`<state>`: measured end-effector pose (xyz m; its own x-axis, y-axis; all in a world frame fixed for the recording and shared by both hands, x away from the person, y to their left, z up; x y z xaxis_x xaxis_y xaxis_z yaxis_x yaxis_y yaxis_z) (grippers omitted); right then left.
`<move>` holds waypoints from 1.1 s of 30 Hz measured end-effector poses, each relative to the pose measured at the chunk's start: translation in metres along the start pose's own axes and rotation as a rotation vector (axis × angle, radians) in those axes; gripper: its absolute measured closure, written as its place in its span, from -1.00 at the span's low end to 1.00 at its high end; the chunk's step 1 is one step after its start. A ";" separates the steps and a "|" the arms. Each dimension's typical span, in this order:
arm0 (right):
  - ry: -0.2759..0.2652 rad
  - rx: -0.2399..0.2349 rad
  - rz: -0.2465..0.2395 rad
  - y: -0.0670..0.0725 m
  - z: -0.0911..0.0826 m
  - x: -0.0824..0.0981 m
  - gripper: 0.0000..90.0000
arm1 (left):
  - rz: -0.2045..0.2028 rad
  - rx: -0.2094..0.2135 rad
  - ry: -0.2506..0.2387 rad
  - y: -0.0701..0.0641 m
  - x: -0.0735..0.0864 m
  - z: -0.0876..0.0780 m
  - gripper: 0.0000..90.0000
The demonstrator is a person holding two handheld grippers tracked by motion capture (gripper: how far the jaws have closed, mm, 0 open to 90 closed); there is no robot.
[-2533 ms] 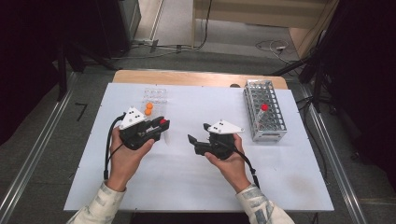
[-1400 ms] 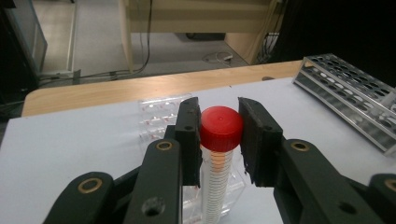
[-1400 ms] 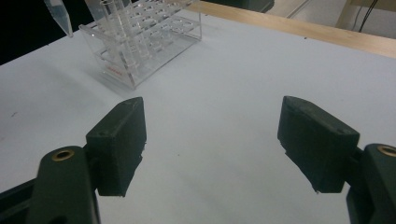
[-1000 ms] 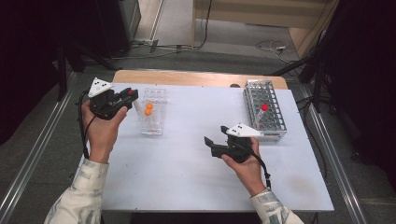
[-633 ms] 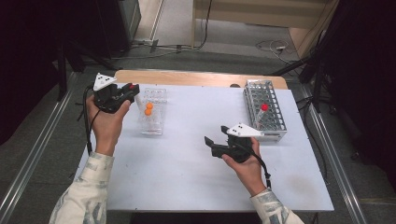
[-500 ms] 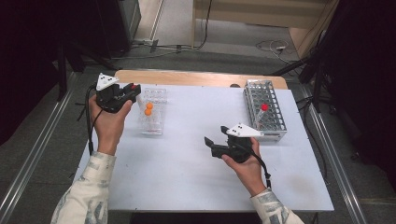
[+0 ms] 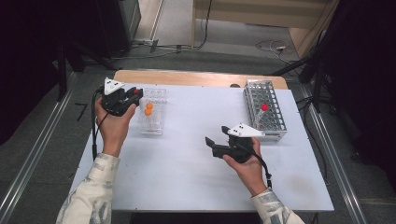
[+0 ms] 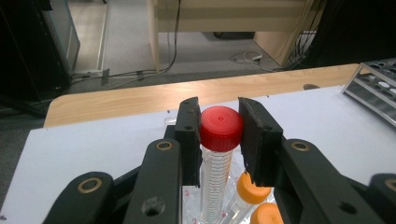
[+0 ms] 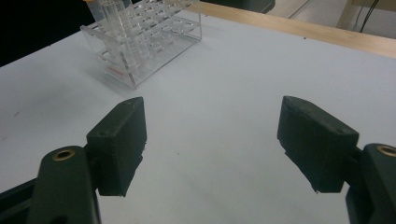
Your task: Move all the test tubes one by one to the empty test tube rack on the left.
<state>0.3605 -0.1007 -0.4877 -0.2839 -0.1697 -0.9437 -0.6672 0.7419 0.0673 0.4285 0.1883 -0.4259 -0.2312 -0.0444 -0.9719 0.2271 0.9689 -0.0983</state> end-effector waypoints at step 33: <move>-0.011 0.020 0.011 -0.011 -0.007 -0.001 -0.51 | -0.071 0.038 0.003 -0.008 0.018 -0.017 0.01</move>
Point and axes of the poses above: each handheld gripper's, and its own axes: z roughly forward along the jaws, x roughly out of its underside, y roughly to its left, the point moved 9 cm from there along z, roughly forward along the jaws, and after that the axes turned 10 degrees about -y, right-handed, at the moved point
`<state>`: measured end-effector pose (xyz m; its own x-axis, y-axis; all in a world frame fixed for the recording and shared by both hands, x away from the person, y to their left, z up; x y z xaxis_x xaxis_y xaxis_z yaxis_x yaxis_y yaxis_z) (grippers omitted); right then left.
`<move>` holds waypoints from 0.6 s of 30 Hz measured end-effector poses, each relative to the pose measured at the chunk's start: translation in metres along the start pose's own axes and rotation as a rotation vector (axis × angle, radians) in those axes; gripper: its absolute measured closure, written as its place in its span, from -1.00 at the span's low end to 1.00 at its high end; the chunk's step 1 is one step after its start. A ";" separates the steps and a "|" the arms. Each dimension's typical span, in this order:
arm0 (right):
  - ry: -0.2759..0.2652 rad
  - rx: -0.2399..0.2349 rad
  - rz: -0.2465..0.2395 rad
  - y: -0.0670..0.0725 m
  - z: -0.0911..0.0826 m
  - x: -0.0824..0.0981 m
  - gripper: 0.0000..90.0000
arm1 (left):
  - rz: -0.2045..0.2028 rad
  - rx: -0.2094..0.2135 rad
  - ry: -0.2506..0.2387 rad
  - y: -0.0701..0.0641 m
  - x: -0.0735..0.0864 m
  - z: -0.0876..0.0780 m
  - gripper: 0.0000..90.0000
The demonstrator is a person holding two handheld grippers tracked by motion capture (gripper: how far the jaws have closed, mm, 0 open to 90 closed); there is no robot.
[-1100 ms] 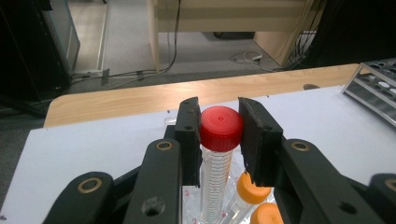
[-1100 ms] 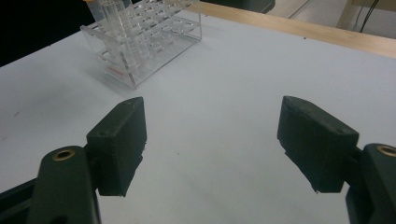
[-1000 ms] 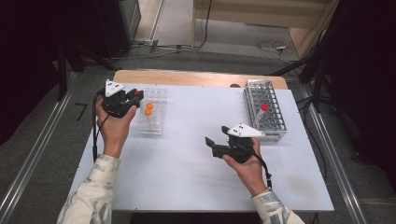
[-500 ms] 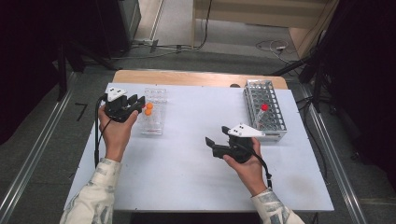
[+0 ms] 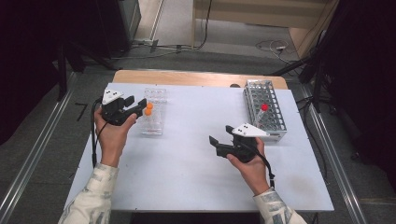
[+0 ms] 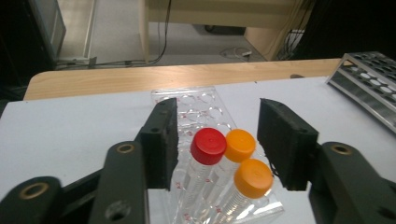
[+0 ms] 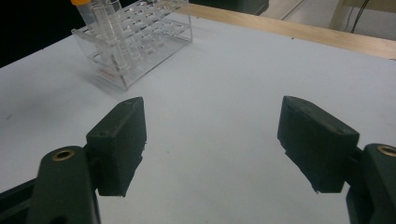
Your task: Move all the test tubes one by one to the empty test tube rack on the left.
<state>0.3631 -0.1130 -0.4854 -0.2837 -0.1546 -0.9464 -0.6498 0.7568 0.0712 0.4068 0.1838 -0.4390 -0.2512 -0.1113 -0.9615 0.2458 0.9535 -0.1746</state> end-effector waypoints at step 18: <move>-0.035 0.126 0.026 -0.054 -0.036 -0.003 -0.52 | -0.024 0.074 0.018 -0.014 0.006 -0.033 -0.43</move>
Point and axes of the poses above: each handheld gripper's, and its own axes: z roughly forward along the jaws, x roughly out of its underside, y roughly to its left, the point moved 9 cm from there along z, roughly forward along the jaws, and after that the axes turned 10 degrees about -y, right-handed, at the moved point
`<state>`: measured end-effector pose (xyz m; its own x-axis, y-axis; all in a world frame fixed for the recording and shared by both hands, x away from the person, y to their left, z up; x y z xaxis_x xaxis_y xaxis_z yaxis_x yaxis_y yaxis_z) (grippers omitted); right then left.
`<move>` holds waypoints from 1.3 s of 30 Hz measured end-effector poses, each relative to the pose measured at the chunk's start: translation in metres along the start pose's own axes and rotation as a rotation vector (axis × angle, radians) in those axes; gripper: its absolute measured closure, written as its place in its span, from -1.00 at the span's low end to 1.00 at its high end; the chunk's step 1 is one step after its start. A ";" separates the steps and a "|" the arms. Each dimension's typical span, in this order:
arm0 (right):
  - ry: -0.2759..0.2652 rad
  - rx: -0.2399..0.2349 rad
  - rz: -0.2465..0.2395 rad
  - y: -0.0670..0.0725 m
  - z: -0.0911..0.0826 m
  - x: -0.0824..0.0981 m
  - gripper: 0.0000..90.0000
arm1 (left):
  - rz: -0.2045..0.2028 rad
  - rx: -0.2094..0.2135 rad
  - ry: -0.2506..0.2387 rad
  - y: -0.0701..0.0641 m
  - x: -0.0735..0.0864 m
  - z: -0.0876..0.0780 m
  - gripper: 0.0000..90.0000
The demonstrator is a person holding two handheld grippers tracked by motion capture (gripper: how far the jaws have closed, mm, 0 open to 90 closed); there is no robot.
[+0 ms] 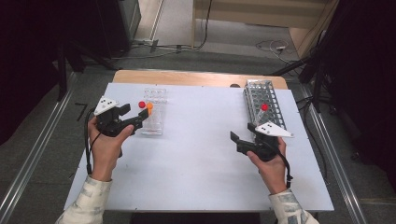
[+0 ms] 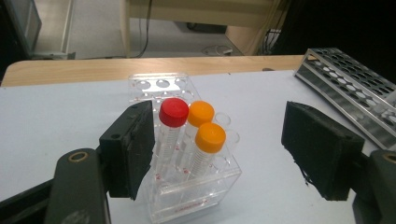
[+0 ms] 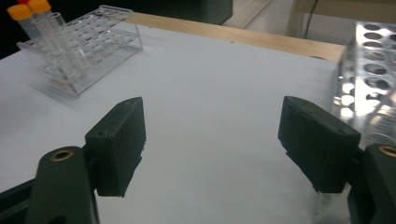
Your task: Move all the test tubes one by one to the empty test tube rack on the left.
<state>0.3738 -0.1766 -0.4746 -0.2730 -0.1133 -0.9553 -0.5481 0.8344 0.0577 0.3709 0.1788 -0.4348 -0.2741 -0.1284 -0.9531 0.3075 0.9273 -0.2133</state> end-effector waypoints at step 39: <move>-0.017 0.301 0.034 -0.107 0.033 0.008 0.28 | 0.001 0.024 -0.001 -0.007 0.006 -0.003 -0.43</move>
Point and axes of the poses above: each handheld gripper's, and its own axes: z roughly forward along the jaws, x roughly out of its underside, y roughly to its left, the point moved 9 cm from there along z, roughly forward along the jaws, and after that the axes turned 10 degrees about -y, right-handed, at the moved point
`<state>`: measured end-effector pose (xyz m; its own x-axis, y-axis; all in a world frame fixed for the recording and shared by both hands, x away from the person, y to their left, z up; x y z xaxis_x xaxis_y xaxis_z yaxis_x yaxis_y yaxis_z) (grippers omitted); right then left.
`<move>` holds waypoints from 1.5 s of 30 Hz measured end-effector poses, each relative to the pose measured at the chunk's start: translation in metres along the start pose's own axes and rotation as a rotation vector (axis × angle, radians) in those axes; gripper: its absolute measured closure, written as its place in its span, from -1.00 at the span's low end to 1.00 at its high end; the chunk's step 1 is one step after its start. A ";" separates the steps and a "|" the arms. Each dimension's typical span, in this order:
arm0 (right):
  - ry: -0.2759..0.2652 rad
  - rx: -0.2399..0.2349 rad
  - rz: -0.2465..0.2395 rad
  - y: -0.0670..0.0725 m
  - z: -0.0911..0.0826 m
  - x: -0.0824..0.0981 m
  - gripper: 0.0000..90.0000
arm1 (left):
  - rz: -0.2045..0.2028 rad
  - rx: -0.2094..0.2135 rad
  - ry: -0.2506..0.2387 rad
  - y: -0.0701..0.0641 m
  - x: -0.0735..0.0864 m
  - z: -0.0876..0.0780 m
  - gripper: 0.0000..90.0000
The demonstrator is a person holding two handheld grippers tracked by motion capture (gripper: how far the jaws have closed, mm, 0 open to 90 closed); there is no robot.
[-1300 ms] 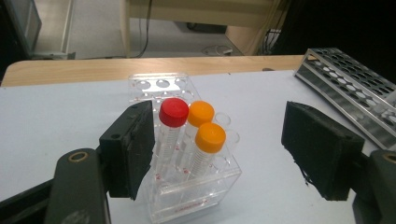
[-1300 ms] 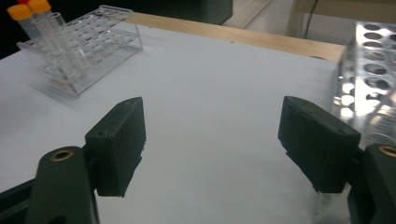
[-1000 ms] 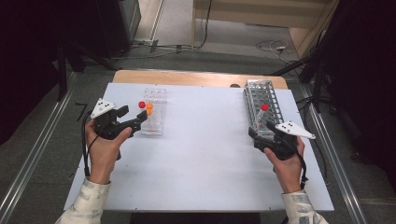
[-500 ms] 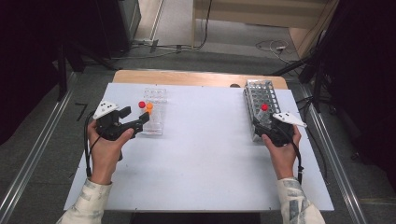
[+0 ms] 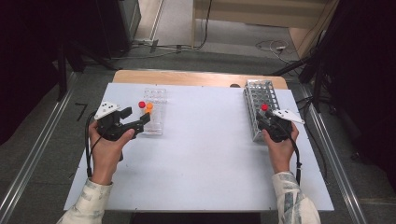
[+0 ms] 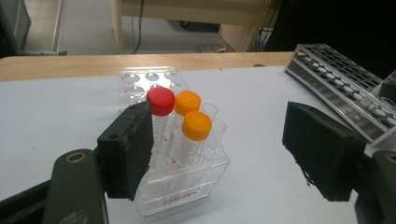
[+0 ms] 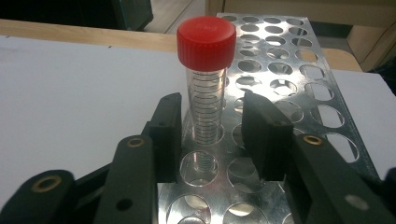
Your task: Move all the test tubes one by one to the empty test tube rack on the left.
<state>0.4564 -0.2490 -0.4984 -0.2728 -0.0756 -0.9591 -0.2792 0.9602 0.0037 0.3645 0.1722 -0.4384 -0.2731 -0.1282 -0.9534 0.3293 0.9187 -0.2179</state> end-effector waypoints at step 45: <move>-0.082 -0.154 -0.044 0.051 -0.040 -0.057 0.59 | 0.015 0.023 -0.004 -0.011 0.000 -0.001 -0.44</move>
<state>0.4212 -0.2063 -0.4319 -0.1824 -0.0886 -0.9792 -0.4287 0.9034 -0.0019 0.3597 0.1626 -0.4352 -0.2641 -0.1162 -0.9575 0.3542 0.9117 -0.2083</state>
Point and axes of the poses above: each handheld gripper's, and its own axes: z roughly forward along the jaws, x roughly out of its underside, y roughly to its left, the point moved 9 cm from there along z, roughly forward along the jaws, and after that the axes turned 10 degrees about -y, right-handed, at the moved point
